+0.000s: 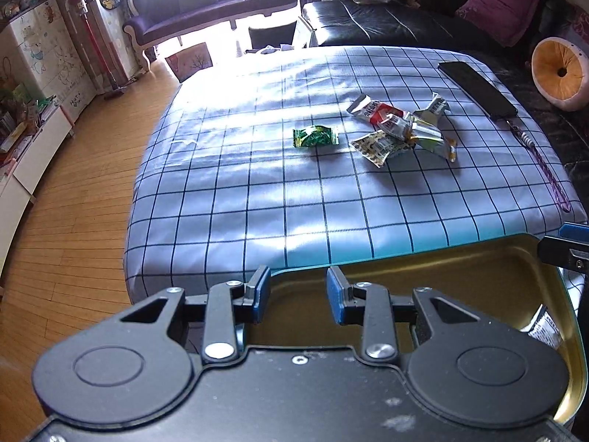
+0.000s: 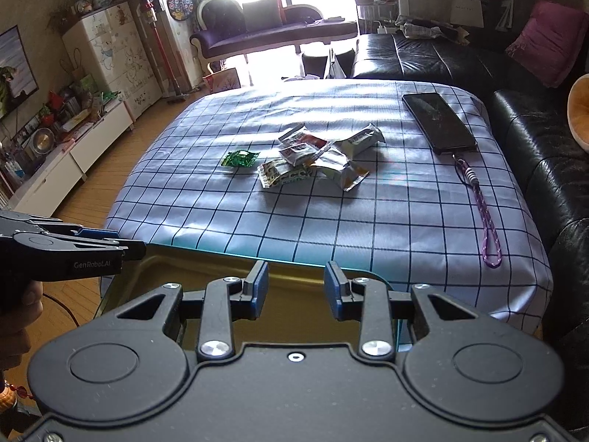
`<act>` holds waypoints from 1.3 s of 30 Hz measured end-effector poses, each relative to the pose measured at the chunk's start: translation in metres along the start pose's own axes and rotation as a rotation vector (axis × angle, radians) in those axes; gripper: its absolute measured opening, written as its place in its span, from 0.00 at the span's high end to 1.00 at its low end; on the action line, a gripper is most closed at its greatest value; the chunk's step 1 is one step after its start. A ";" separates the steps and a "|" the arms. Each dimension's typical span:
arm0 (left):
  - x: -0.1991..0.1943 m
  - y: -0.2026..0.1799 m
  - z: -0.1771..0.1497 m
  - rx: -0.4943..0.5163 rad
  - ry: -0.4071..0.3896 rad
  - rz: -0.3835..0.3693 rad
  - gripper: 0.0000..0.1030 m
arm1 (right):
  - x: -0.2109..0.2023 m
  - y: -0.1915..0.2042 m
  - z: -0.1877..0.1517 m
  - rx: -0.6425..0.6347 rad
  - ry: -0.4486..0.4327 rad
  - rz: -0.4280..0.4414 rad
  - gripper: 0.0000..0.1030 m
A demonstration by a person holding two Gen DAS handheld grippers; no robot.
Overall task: Organize snacks
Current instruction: 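Move both open tools from the tray back to the snack pile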
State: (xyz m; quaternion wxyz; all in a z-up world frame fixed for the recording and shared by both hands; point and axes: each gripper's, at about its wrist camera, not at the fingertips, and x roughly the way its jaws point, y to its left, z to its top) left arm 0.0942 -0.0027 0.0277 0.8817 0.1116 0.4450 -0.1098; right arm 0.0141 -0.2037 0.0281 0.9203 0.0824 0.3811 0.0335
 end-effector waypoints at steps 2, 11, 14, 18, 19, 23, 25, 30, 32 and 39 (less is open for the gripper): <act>0.007 0.003 0.009 -0.005 -0.008 0.000 0.67 | 0.005 -0.003 0.005 0.004 -0.002 -0.004 0.58; 0.048 0.011 0.049 0.010 -0.036 0.002 0.66 | 0.035 -0.019 0.030 0.026 -0.001 -0.030 0.58; 0.068 0.011 0.061 0.018 -0.030 -0.009 0.66 | 0.045 -0.023 0.038 0.023 0.000 -0.043 0.58; 0.095 0.010 0.073 0.037 -0.031 -0.019 0.66 | 0.059 -0.027 0.048 0.018 0.004 -0.050 0.58; 0.102 0.010 0.076 0.041 -0.033 -0.022 0.66 | 0.062 -0.028 0.050 0.018 0.005 -0.052 0.58; 0.124 0.006 0.083 0.085 -0.064 -0.053 0.66 | 0.073 -0.032 0.055 0.019 0.012 -0.052 0.58; 0.135 0.003 0.087 0.109 -0.080 -0.065 0.66 | 0.078 -0.034 0.058 0.019 0.019 -0.050 0.58; 0.154 -0.003 0.091 0.185 -0.129 -0.086 0.65 | 0.088 -0.036 0.061 0.015 0.031 -0.047 0.58; 0.159 -0.006 0.092 0.220 -0.165 -0.079 0.65 | 0.092 -0.037 0.062 0.014 0.036 -0.047 0.58; 0.172 -0.012 0.099 0.292 -0.220 -0.077 0.59 | 0.103 -0.040 0.066 0.012 0.048 -0.051 0.58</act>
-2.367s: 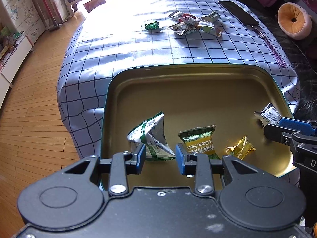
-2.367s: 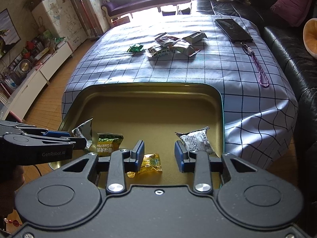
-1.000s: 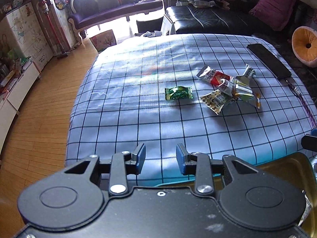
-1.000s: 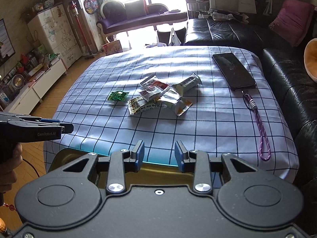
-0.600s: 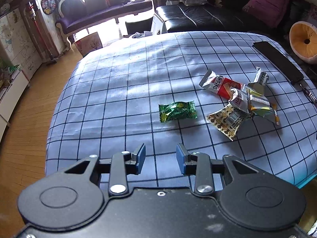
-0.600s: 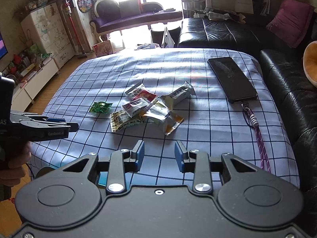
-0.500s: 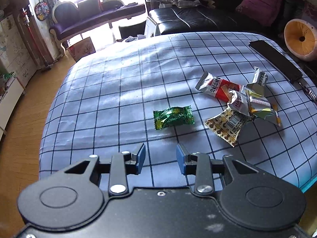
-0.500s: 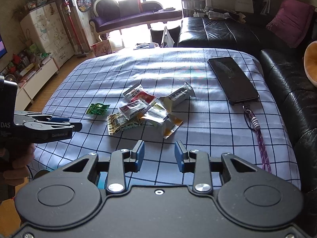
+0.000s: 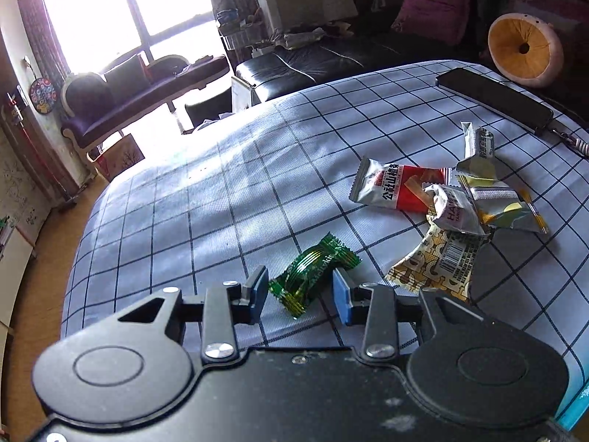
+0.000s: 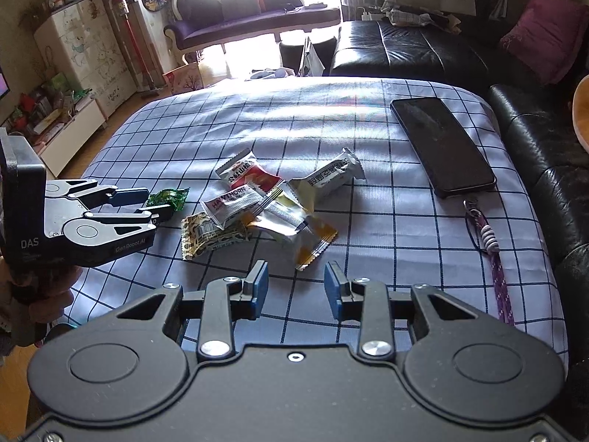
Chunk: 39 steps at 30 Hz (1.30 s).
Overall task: Organize snacks
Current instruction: 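Move both open tools from the tray back to the snack pile, then grasp the green candy with the left tool while the right tool grasps a white packet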
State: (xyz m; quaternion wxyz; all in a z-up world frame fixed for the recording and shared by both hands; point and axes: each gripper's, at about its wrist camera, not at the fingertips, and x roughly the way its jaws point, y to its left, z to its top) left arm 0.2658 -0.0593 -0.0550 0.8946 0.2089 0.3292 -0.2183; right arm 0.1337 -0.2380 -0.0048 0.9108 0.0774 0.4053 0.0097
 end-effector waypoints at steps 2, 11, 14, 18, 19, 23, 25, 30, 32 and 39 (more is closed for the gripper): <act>0.004 0.001 0.002 0.005 -0.005 0.002 0.58 | 0.004 0.000 0.002 -0.002 0.002 -0.001 0.58; 0.018 0.007 0.012 -0.076 0.017 0.008 0.52 | 0.019 -0.004 0.011 -0.011 -0.006 -0.012 0.58; 0.022 0.017 0.013 -0.161 0.045 -0.013 0.50 | 0.025 -0.007 0.016 -0.008 -0.014 -0.029 0.58; 0.031 0.029 0.016 -0.240 0.088 -0.033 0.47 | 0.037 -0.014 0.026 0.030 -0.017 -0.056 0.58; 0.033 0.030 0.017 -0.243 0.093 -0.032 0.47 | 0.040 -0.016 0.029 0.042 -0.015 -0.056 0.58; 0.037 0.029 0.015 -0.247 0.087 -0.027 0.47 | 0.052 -0.019 0.037 0.061 -0.012 -0.066 0.58; 0.035 0.027 0.014 -0.246 0.084 -0.027 0.47 | 0.057 -0.017 0.038 0.054 -0.010 -0.064 0.58; 0.033 0.023 0.013 -0.248 0.088 -0.018 0.47 | 0.073 -0.021 0.039 0.064 0.015 -0.082 0.58; 0.032 0.024 0.012 -0.246 0.084 -0.020 0.47 | 0.078 -0.024 0.039 0.072 0.027 -0.108 0.58; 0.032 0.026 0.013 -0.248 0.092 -0.028 0.47 | 0.068 -0.013 0.023 -0.029 0.073 -0.091 0.57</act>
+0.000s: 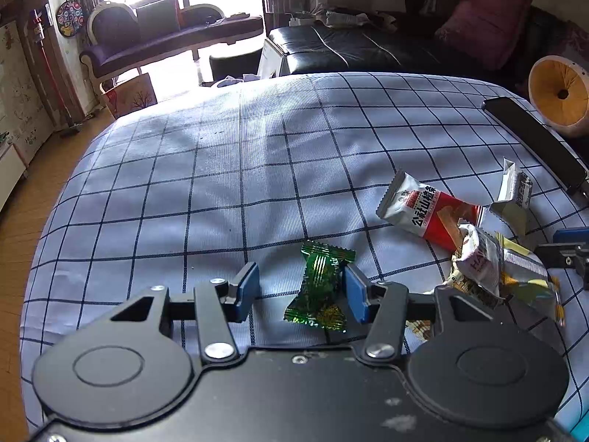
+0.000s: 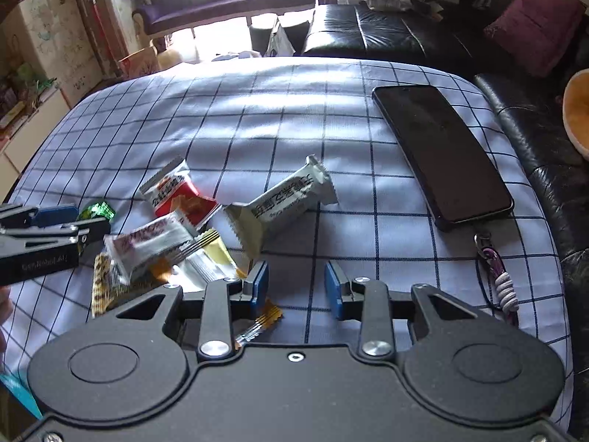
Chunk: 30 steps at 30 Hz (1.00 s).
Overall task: Organize snacks
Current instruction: 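Grasp the green candy with the left tool while the right tool grasps a white packet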
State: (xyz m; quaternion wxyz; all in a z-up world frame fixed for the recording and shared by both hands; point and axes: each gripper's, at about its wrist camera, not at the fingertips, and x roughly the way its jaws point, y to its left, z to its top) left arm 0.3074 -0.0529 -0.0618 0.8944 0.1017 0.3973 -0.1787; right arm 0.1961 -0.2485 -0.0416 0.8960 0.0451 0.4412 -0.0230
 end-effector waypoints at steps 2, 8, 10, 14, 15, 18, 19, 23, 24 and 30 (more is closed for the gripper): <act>0.000 0.000 0.000 0.002 -0.001 0.000 0.47 | -0.006 0.006 -0.006 -0.043 0.012 0.012 0.57; 0.000 -0.001 -0.001 0.003 -0.003 0.002 0.47 | -0.014 0.010 -0.005 -0.041 0.007 0.025 0.58; 0.000 -0.001 0.000 0.004 -0.004 0.002 0.47 | -0.015 0.003 0.004 0.015 -0.018 0.020 0.58; 0.000 -0.002 -0.001 0.009 -0.006 0.006 0.47 | -0.010 -0.010 0.024 0.157 -0.054 0.021 0.57; 0.000 -0.002 -0.001 0.009 -0.006 0.006 0.47 | -0.006 -0.014 0.030 0.196 -0.055 0.028 0.56; 0.000 -0.002 -0.001 0.010 -0.008 0.005 0.47 | 0.005 -0.019 0.042 0.274 -0.033 0.050 0.56; 0.000 -0.002 -0.002 0.011 -0.010 0.005 0.47 | 0.009 -0.020 0.046 0.289 -0.024 0.056 0.56; -0.001 -0.002 -0.002 0.009 -0.010 0.004 0.47 | 0.025 -0.021 0.053 0.327 0.013 0.055 0.55; -0.001 -0.002 -0.002 0.009 -0.010 0.003 0.47 | 0.028 -0.020 0.053 0.333 0.020 0.061 0.55; -0.002 -0.002 -0.005 0.008 -0.021 0.004 0.47 | 0.036 -0.013 0.059 0.326 0.016 0.062 0.54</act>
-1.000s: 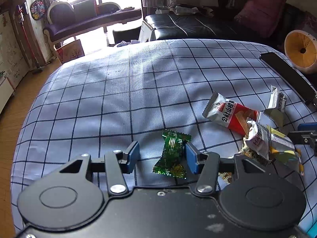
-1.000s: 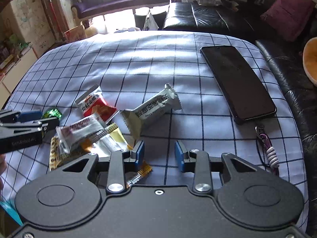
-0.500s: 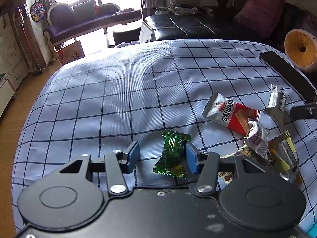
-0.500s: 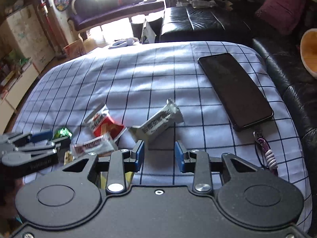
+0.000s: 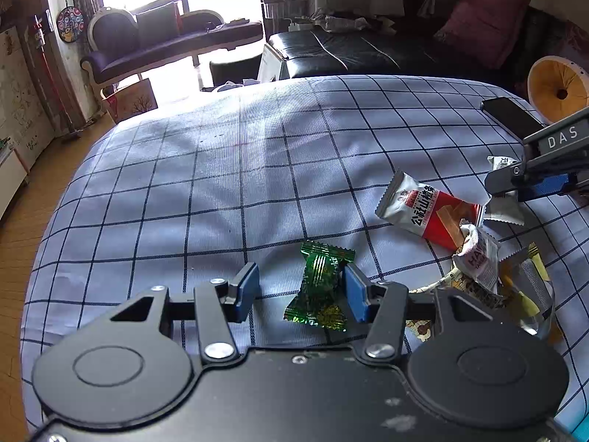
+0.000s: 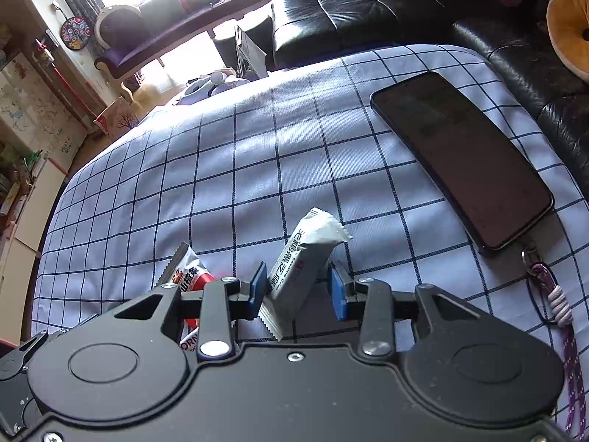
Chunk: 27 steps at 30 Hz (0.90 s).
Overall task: Organize snacks
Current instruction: 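Grasp the green candy with the left tool while the right tool grasps a white packet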
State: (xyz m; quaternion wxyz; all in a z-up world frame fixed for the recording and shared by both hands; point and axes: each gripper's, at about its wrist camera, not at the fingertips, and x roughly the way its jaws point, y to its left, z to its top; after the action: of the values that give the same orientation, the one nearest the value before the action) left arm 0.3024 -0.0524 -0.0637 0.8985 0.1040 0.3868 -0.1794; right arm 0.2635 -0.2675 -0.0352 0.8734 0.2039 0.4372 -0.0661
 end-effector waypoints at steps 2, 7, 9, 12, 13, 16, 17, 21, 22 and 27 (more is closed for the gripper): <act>0.000 0.001 0.000 -0.002 0.001 -0.003 0.47 | 0.004 0.003 0.001 -0.011 0.004 -0.005 0.53; 0.000 0.001 0.001 -0.006 0.005 -0.005 0.47 | 0.006 0.014 -0.001 -0.078 -0.005 -0.037 0.50; 0.000 0.002 0.002 -0.009 0.009 -0.006 0.47 | 0.005 0.017 -0.004 -0.102 -0.018 -0.051 0.53; 0.001 0.003 0.004 -0.016 0.016 -0.011 0.47 | 0.000 0.017 -0.007 -0.126 -0.023 -0.042 0.64; 0.001 0.004 0.004 -0.019 0.018 -0.013 0.48 | -0.003 0.017 -0.008 -0.127 -0.024 -0.042 0.68; 0.001 0.004 0.006 -0.014 0.024 -0.015 0.48 | -0.016 0.016 -0.012 -0.141 -0.043 -0.044 0.71; 0.002 0.005 0.007 -0.016 0.027 -0.017 0.48 | -0.022 0.015 -0.014 -0.143 -0.051 -0.042 0.71; 0.002 0.007 0.010 -0.014 0.030 -0.017 0.49 | -0.047 0.008 -0.024 -0.127 -0.066 -0.021 0.73; 0.002 0.005 0.010 -0.011 0.032 -0.014 0.50 | -0.053 0.006 -0.027 -0.122 -0.068 -0.017 0.73; -0.005 -0.007 0.011 0.004 0.054 0.015 0.80 | -0.086 -0.006 -0.045 -0.105 -0.078 0.001 0.73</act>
State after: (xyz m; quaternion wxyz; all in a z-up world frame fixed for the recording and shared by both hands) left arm 0.3034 -0.0614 -0.0529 0.8889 0.1136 0.4098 -0.1703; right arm 0.1761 -0.2595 0.0064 0.8994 0.1550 0.4057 -0.0506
